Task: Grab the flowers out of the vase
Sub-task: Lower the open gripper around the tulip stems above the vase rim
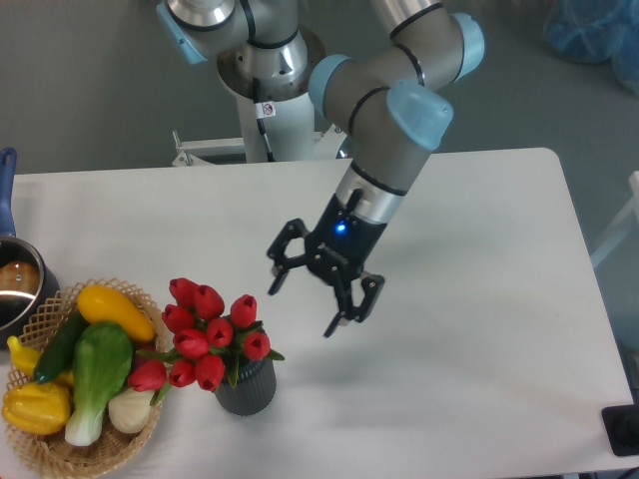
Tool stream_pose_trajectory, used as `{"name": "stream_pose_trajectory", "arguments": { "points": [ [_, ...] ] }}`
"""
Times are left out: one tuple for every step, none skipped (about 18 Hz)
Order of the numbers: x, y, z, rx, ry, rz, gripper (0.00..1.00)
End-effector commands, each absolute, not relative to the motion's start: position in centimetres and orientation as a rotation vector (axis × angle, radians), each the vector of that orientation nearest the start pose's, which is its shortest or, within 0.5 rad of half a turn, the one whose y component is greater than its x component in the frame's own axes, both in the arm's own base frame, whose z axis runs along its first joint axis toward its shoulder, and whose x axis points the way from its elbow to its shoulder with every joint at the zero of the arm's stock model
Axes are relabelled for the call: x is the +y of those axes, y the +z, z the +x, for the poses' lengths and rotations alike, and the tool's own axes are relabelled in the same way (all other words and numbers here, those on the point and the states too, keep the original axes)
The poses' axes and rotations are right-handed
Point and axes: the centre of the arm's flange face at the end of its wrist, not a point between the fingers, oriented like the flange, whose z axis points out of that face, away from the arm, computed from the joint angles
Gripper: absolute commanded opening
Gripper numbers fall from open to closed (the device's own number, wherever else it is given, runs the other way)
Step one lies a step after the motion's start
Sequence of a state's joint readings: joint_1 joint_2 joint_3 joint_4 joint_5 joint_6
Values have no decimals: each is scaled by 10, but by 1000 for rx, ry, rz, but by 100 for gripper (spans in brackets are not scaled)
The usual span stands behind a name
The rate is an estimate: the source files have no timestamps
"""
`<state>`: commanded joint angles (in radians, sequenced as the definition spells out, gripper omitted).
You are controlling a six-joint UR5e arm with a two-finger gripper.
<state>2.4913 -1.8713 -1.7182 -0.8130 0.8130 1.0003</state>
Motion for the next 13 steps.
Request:
{"name": "stream_pose_trajectory", "arguments": {
  "points": [
    [528,358,-349,240,-248,-2336,100],
    [534,360,-345,246,-252,-2334,100],
    [538,358,-342,250,-261,-2334,100],
    [540,357,-342,253,-262,-2334,100],
    [542,357,-341,256,-263,-2333,100],
    [544,353,-342,256,-269,-2334,100],
    [549,354,-339,267,-272,-2329,100],
    [552,355,-339,267,-280,-2320,100],
    [554,355,-340,265,-292,-2308,100],
    [555,356,-340,267,-304,-2293,100],
    [556,356,-339,269,-319,-2278,100],
    [557,356,-337,273,-336,-2259,100],
    [558,355,-336,276,-360,-2235,100]
  ]
}}
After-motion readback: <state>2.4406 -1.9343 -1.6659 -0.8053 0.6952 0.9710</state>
